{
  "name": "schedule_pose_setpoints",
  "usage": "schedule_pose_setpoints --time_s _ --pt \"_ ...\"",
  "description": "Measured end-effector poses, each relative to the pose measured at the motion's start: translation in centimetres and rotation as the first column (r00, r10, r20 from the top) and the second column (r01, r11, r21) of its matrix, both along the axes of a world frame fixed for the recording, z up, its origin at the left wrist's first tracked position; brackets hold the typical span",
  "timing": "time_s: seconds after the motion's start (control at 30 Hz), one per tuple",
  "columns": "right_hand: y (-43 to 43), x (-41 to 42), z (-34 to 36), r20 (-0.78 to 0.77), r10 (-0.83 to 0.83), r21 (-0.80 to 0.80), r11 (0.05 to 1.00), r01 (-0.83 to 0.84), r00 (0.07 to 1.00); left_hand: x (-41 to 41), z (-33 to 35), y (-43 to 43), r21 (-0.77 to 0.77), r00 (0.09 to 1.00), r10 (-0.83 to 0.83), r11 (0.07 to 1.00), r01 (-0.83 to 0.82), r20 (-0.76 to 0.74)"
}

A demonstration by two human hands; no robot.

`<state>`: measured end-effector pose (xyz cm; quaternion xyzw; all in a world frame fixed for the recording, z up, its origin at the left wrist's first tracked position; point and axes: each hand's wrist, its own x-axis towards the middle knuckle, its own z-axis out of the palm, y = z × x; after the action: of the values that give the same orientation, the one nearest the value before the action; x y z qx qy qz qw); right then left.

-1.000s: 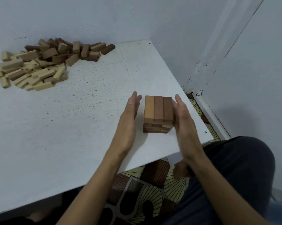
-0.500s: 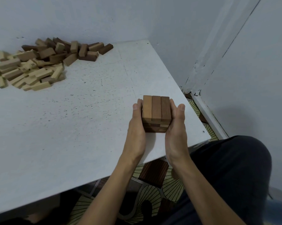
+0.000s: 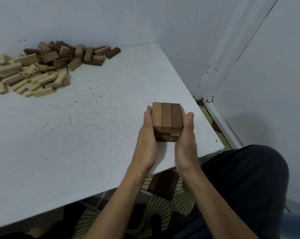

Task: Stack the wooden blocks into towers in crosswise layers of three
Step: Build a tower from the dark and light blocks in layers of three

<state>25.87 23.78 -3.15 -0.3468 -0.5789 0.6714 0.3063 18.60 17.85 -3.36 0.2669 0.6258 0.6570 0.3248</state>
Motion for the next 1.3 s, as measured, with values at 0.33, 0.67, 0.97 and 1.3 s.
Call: schedule_pose_setpoints --time_s 0.33,0.67,0.97,1.3 --pt "-0.1 0.1 0.0 -0.003 0.014 0.004 1.000 -0.014 1.000 -0.1 -0.2 0.0 -0.021 1.000 0.004 1.000 -0.004 0.014" --pt "0.1 0.0 -0.4 -0.010 0.028 0.007 1.000 -0.028 1.000 -0.2 0.0 -0.1 -0.063 1.000 0.003 0.998 -0.001 0.027" --pt "2.6 1.7 0.6 0.042 0.031 0.030 0.999 -0.032 0.999 -1.6 0.5 -1.2 -0.043 0.997 0.079 0.996 -0.079 0.018" --pt "11.7 -1.6 7.2 0.303 0.165 0.406 0.869 -0.284 0.939 -9.7 3.3 -2.3 -0.129 0.909 0.148 0.968 -0.213 -0.389"
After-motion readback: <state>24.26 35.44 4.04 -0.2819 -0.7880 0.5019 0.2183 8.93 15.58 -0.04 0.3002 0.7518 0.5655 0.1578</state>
